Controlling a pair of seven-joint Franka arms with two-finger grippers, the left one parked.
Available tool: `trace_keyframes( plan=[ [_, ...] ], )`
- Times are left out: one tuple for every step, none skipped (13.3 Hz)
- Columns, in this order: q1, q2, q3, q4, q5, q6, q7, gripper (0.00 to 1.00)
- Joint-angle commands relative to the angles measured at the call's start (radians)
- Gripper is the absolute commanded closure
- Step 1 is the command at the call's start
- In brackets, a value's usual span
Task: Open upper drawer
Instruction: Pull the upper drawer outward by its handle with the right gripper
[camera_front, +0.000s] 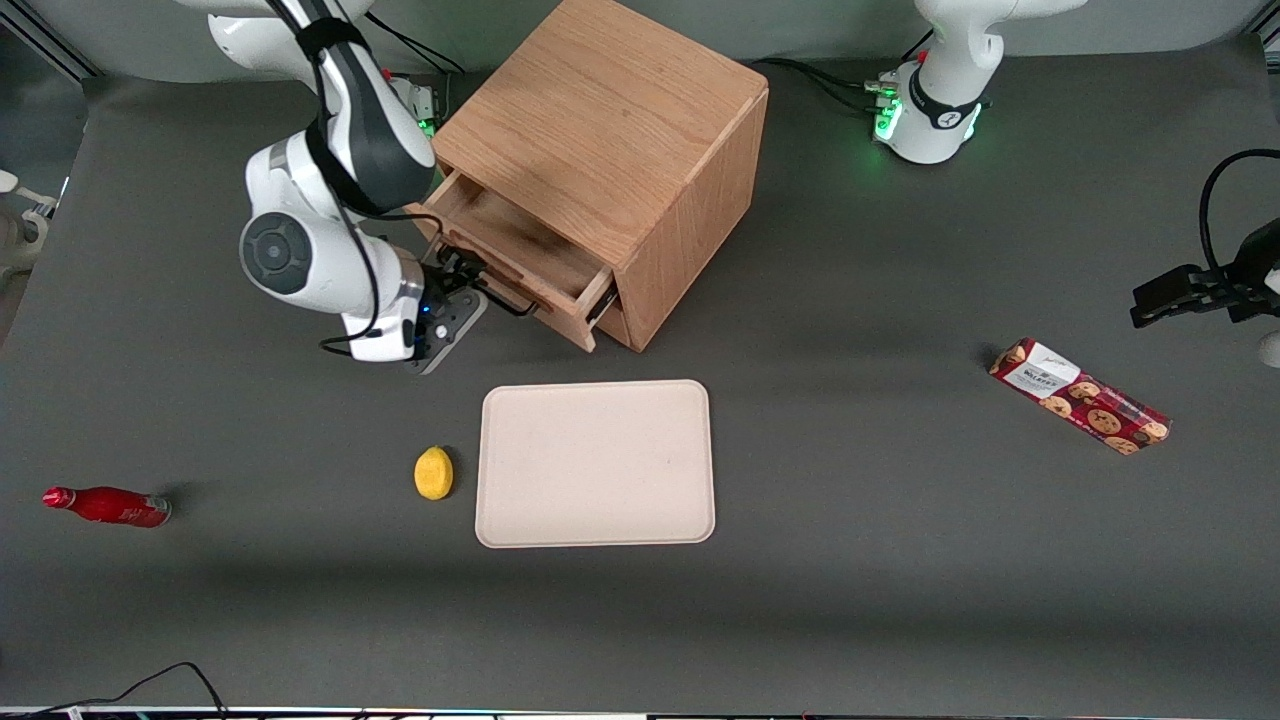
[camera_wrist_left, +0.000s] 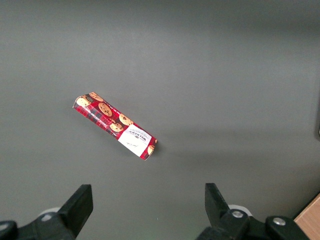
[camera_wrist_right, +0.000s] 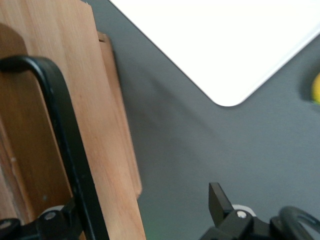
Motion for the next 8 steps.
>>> trace_keyframes(
  plan=[
    [-0.008,0.049,-0.032,0.058,-0.017,-0.001,-0.06,0.0],
    [-0.008,0.063,-0.049,0.073,-0.017,-0.001,-0.074,0.0],
    [-0.008,0.077,-0.058,0.087,-0.017,-0.001,-0.09,0.0],
    [-0.013,0.089,-0.063,0.104,-0.017,-0.001,-0.1,0.0],
    [-0.017,0.103,-0.074,0.122,-0.017,-0.001,-0.113,0.0],
    [-0.017,0.115,-0.08,0.134,-0.015,-0.001,-0.122,0.0],
    [-0.02,0.129,-0.08,0.156,-0.013,-0.001,-0.126,0.0],
    [-0.02,0.141,-0.08,0.174,-0.009,-0.001,-0.127,0.0]
  ],
)
